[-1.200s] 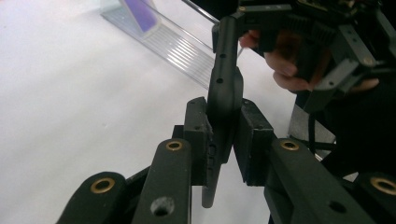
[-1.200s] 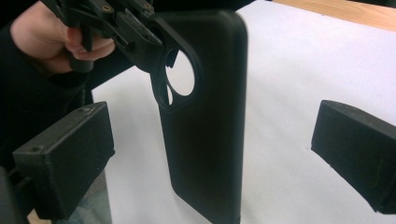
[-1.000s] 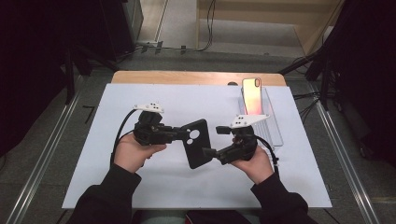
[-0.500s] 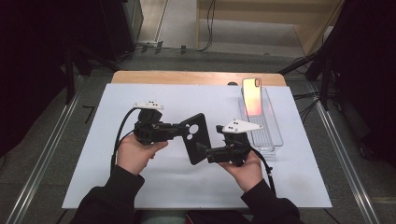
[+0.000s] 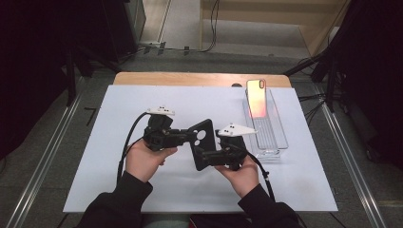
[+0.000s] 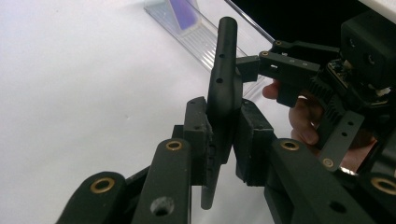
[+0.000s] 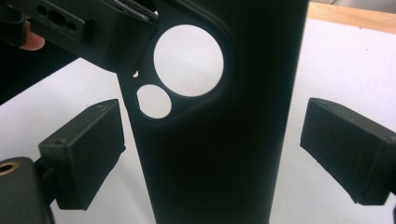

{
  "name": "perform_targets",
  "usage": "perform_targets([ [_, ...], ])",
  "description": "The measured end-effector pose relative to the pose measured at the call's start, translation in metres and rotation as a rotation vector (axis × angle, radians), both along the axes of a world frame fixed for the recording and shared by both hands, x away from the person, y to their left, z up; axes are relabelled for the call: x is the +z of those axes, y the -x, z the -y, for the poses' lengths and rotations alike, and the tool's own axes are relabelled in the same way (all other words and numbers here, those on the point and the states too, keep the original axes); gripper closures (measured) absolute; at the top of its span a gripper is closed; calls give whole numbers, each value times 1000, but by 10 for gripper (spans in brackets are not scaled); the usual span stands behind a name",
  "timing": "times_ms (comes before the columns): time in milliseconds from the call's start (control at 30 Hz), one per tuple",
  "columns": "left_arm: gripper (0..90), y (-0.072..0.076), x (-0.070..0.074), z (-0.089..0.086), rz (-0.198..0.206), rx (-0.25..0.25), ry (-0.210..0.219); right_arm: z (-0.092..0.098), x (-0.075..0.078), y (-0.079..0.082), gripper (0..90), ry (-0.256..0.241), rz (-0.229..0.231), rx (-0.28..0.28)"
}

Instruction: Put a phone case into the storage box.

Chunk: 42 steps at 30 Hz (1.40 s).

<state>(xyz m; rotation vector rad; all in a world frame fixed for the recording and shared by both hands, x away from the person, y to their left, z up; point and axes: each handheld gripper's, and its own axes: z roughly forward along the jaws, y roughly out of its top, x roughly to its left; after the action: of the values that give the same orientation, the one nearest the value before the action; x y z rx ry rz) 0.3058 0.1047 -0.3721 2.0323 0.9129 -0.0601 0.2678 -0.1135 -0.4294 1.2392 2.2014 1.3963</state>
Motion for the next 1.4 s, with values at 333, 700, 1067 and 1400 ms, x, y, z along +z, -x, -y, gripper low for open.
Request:
perform_targets([
  [333,773,5,-4,10,-1,-11,-4,-5,-3,-3,47,16,-3,-17],
  [700,759,8,-4,12,9,-27,6,-6,-2,0,128,39,6,-13],
  [1067,552,9,9,5,4,-26,37,5,1,-6,135,25,-1,-18],
  [1400,359,11,9,-6,40,-142,63,24,6,-14,134,9,-14,-8],
])
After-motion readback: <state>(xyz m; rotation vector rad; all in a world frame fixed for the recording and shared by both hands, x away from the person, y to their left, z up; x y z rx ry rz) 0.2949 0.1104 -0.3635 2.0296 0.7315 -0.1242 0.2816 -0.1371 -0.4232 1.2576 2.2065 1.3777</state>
